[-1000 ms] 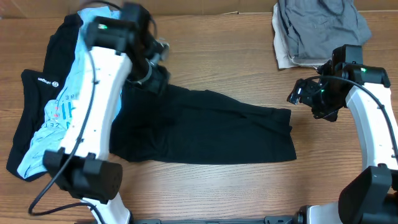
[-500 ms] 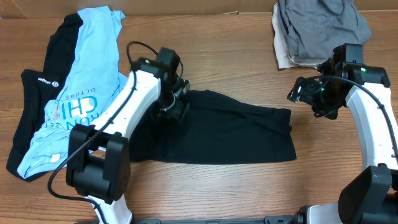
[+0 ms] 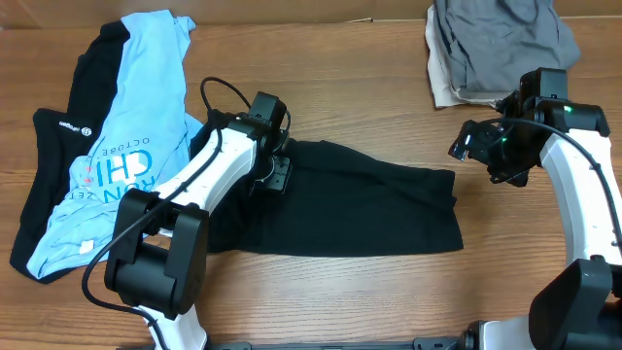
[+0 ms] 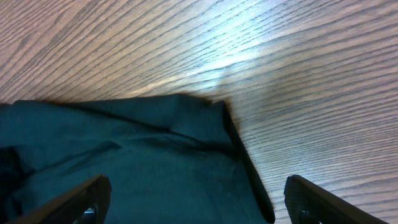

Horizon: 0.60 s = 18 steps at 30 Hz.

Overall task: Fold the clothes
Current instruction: 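Grasp the folded shirt's left end with the left gripper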

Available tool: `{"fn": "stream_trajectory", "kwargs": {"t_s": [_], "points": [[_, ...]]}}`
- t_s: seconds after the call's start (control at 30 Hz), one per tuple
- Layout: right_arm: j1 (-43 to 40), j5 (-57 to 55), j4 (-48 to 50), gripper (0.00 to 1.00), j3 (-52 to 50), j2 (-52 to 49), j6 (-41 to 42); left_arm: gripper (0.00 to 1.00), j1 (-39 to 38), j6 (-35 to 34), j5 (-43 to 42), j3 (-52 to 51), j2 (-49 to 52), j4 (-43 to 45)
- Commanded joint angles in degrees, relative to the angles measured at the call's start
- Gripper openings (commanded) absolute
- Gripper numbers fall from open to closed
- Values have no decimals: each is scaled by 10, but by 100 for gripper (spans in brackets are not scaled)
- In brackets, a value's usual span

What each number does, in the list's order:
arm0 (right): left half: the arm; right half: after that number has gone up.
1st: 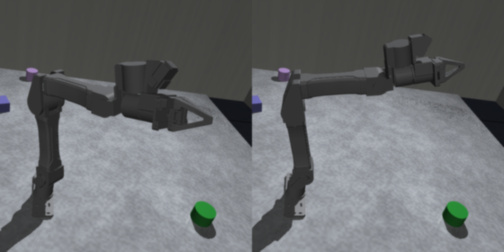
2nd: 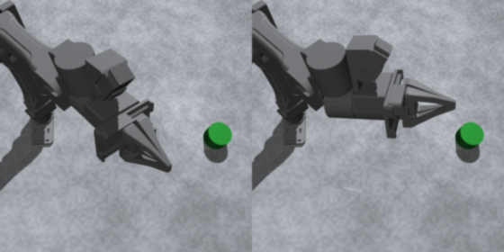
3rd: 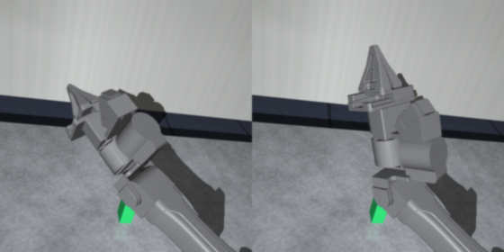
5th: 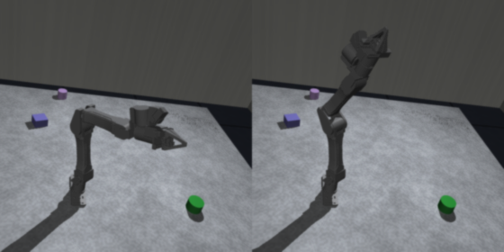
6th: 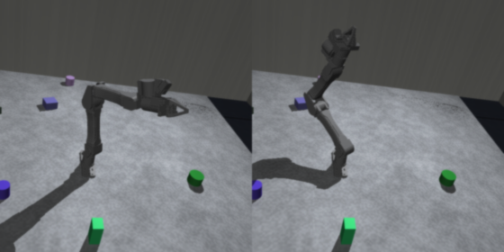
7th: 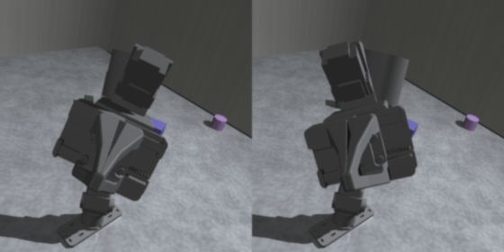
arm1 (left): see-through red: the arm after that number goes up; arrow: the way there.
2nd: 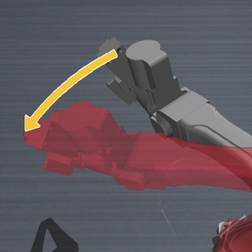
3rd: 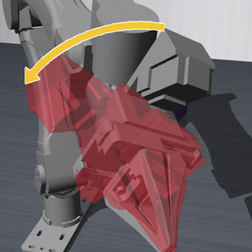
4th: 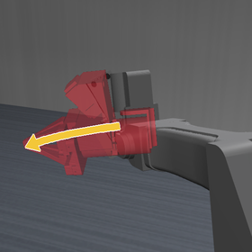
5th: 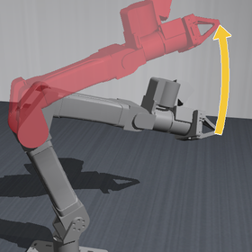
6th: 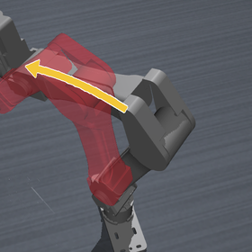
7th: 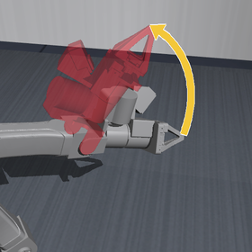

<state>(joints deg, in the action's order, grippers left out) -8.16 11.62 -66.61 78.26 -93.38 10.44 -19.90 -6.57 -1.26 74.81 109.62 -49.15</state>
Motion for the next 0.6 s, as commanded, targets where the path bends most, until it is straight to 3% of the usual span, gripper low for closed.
{"fn": "stream_trajectory", "kwargs": {"t_s": [0.0, 0.57], "points": [[0, -2, 3, 92, 9, 1, -5, 56, 0, -13, 11, -13, -1, 9], [0, -2, 5, 93, 8, 1, -5, 22, 0, -7, 19, -26, 1, 14]]}}
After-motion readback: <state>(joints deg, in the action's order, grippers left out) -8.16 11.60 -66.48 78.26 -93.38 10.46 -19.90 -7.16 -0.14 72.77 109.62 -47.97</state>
